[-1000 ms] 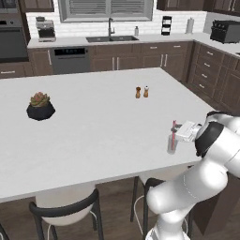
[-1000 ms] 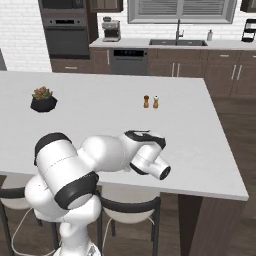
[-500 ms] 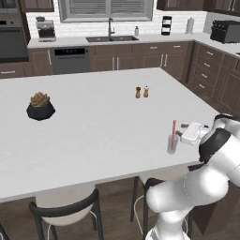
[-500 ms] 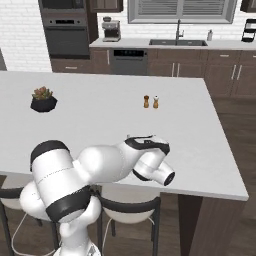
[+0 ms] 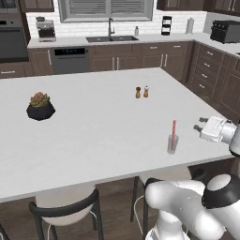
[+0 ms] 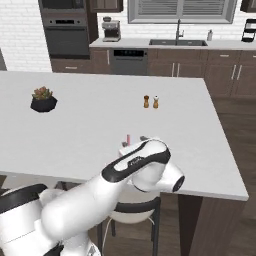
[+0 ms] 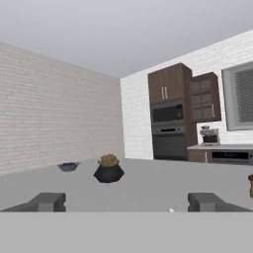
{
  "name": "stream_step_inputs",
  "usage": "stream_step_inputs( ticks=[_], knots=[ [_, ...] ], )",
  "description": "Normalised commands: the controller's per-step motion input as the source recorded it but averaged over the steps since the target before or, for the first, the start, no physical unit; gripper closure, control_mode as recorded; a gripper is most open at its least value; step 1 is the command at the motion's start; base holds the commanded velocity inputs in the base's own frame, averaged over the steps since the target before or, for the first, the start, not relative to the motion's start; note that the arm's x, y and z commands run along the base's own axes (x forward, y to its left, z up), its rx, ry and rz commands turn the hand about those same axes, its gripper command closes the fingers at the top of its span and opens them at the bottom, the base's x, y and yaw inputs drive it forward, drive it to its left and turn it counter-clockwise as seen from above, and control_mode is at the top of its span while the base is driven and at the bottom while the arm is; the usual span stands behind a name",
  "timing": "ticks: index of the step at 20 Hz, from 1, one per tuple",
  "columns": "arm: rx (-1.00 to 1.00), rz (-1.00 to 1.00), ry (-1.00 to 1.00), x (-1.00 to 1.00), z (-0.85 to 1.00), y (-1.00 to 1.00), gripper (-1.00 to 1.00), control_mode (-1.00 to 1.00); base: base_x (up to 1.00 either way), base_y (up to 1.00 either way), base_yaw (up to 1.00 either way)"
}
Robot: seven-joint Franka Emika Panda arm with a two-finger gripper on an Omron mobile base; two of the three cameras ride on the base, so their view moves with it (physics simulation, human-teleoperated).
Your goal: Take a straw from the drawer in front and place it inside the glass cup on the dining counter.
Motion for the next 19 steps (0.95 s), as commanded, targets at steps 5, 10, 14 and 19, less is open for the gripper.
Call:
stream_step_inputs(
  ticks=[5,10,14,19],
  knots=[
    [-0.01,-0.12,0.18,-0.64,0.95,0.0,-1.0,-1.0,0.0,0.0,0.0],
    [-0.1,-0.12,0.28,-0.53,0.62,0.0,-1.0,-1.0,0.0,0.0,0.0],
    [-0.16,-0.13,0.36,-0.43,0.32,0.0,-1.0,-1.0,0.0,0.0,0.0],
    [-0.18,-0.14,0.44,-0.29,0.13,0.0,-1.0,-1.0,0.0,0.0,0.0]
  ],
)
